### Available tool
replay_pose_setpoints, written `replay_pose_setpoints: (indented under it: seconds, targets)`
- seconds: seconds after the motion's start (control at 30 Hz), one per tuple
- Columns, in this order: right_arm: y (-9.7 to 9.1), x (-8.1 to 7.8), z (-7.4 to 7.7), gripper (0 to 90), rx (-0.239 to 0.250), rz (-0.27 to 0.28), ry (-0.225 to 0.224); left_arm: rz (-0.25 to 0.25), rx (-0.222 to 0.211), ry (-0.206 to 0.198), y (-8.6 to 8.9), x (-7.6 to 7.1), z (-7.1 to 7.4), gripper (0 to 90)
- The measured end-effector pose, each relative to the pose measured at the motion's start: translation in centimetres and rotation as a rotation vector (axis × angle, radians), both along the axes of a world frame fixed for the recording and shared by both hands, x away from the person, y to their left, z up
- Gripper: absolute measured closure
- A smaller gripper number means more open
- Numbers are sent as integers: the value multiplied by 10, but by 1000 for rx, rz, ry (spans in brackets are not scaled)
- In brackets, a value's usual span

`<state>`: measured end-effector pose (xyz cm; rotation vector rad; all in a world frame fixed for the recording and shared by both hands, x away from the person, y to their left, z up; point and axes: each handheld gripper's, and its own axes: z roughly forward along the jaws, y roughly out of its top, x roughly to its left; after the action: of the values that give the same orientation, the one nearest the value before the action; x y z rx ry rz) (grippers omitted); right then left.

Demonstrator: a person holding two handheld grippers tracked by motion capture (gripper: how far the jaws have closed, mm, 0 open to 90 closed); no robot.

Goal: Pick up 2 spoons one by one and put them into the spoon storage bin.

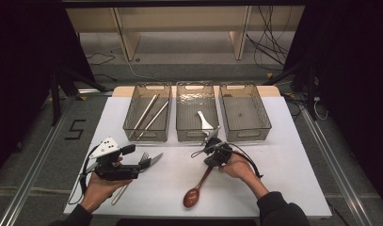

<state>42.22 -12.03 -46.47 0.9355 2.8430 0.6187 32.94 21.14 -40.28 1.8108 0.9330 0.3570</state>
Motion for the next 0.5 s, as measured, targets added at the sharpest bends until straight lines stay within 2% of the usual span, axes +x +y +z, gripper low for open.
replay_pose_setpoints:
  seconds: [0.13,0.33,0.5]
  targets:
    - [-12,-9,2,900,-18,4,33,3,0,0,0,0,0,170]
    - [-33,-35,3,900,-23,25,69,2,3,1,0,0,0,170]
    - [-40,-50,4,900,-25,33,94,-3,13,-3,-2,0,0,170]
